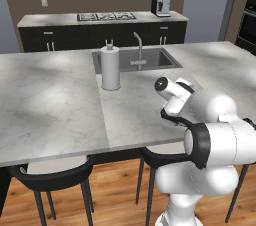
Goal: Stack the yogurt containers by placing the smaller containers on top of the larger containers.
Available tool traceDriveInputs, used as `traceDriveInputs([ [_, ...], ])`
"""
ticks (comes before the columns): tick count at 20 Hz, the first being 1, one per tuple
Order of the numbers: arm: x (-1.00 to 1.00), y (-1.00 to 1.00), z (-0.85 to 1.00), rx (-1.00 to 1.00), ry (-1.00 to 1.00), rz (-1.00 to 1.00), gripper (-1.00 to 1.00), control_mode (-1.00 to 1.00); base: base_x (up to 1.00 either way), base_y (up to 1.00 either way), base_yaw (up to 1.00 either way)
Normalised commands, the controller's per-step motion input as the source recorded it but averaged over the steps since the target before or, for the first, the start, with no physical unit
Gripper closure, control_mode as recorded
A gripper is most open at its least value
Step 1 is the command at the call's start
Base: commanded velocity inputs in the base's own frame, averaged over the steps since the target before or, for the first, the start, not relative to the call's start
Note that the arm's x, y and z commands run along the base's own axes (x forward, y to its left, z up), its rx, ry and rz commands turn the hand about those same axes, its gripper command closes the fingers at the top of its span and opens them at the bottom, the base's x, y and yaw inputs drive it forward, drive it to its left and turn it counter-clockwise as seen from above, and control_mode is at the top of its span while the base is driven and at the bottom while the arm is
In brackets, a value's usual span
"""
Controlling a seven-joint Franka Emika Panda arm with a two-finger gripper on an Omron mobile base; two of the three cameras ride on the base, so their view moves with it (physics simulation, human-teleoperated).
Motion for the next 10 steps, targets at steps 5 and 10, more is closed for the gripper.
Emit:
traceDriveInputs([
  [5,0.16,0.00,-0.10,0.00,0.00,0.00,1.00,-1.00,0.00,0.00,0.00],
  [10,0.24,0.00,-0.02,0.00,0.00,0.00,1.00,-1.00,0.00,0.00,0.00],
])
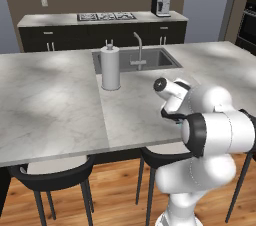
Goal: Stack the yogurt containers by placing the smaller containers on top of the larger containers.
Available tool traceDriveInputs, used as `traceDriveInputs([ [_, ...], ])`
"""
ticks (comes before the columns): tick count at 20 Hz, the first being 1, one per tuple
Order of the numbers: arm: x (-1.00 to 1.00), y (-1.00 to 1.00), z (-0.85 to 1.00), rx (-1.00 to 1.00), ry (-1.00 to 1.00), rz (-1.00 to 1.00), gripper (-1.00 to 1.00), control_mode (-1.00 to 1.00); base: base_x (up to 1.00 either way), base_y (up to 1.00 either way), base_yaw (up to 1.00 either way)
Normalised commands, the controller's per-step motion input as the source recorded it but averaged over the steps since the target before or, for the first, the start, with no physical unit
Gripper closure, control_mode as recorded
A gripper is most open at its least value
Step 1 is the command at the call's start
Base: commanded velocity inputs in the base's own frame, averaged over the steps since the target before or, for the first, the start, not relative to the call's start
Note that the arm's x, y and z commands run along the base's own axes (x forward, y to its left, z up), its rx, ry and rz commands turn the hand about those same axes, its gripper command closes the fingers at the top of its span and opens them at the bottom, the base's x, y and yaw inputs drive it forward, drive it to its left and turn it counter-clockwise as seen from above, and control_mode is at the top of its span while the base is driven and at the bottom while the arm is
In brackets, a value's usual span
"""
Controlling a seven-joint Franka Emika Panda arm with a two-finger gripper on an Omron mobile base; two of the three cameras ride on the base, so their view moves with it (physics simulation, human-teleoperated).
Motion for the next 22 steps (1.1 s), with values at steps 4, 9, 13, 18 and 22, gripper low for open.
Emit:
traceDriveInputs([
  [4,0.22,0.00,-0.02,0.00,0.00,0.00,1.00,-1.00,0.00,0.00,0.00],
  [9,0.17,0.00,-0.16,0.00,0.00,0.00,1.00,-1.00,0.00,0.00,0.00],
  [13,0.15,0.00,-0.20,0.00,0.00,0.00,1.00,-1.00,0.00,0.00,0.00],
  [18,0.21,0.00,-0.18,0.00,0.00,0.00,1.00,-1.00,0.00,0.00,0.00],
  [22,0.24,-0.02,-0.21,0.00,-0.02,0.00,1.00,-1.00,0.00,0.00,0.00],
])
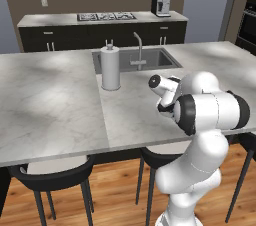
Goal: Stack the yogurt containers by placing the smaller containers on top of the larger containers.
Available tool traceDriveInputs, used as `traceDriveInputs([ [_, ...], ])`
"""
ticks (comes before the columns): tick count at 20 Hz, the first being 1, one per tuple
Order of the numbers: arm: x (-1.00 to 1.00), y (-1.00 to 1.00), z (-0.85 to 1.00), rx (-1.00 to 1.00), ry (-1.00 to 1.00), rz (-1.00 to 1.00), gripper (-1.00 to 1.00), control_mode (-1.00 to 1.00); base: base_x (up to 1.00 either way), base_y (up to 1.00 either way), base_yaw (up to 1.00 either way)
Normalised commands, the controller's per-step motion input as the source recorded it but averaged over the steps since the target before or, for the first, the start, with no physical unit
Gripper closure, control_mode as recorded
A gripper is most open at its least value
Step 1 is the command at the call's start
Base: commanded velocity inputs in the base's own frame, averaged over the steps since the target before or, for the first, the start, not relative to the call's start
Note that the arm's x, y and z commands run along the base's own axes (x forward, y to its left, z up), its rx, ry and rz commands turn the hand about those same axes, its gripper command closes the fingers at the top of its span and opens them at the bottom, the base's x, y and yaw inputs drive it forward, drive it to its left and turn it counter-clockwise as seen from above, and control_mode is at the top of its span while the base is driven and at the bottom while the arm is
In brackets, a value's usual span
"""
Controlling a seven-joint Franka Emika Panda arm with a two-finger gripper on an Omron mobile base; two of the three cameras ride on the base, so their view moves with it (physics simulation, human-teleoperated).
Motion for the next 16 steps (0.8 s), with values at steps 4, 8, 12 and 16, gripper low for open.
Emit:
traceDriveInputs([
  [4,0.02,0.00,-0.13,0.00,-0.01,0.00,1.00,-1.00,0.00,0.00,0.00],
  [8,0.01,0.00,-0.12,0.00,0.00,0.00,1.00,-1.00,0.00,0.00,0.00],
  [12,0.00,0.00,-0.10,0.00,0.00,0.00,-1.00,-1.00,0.00,0.00,0.00],
  [16,0.00,0.00,-0.03,0.00,0.00,0.00,-1.00,-1.00,0.00,0.00,0.00],
])
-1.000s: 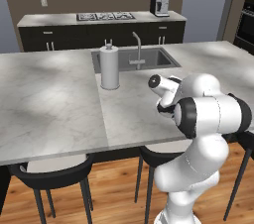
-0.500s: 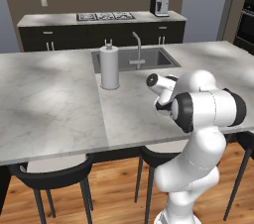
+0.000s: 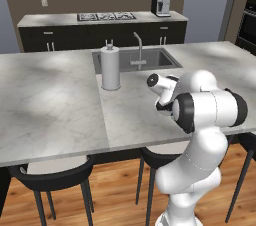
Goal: Stack the yogurt containers by placing the smaller containers on top of the larger containers.
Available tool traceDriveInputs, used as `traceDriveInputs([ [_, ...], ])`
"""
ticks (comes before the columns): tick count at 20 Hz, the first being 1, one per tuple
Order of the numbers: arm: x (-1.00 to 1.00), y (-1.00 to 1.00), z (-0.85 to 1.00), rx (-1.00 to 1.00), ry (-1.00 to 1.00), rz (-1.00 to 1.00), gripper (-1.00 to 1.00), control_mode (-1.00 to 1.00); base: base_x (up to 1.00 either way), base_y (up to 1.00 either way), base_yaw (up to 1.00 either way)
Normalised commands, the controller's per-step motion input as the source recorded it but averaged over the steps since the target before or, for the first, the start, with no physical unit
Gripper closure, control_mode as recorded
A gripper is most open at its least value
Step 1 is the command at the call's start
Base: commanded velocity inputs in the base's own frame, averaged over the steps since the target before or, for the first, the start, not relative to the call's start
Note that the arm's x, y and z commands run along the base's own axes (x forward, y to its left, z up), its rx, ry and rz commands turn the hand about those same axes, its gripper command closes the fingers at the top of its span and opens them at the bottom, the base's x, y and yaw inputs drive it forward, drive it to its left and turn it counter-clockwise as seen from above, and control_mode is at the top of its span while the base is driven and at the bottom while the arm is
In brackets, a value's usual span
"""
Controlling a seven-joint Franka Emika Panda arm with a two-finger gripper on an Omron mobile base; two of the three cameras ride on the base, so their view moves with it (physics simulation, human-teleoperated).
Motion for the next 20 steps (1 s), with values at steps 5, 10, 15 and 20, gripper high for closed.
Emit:
traceDriveInputs([
  [5,0.00,-0.06,0.00,0.00,0.00,0.00,-1.00,-1.00,0.00,0.00,0.00],
  [10,-0.07,-0.02,0.05,0.00,0.00,0.00,-1.00,-1.00,0.00,0.00,0.00],
  [15,-0.30,0.00,0.26,0.00,0.00,0.00,-1.00,-1.00,0.00,0.00,0.00],
  [20,-0.26,0.00,0.42,0.00,0.00,0.00,-1.00,-1.00,0.00,0.00,0.00],
])
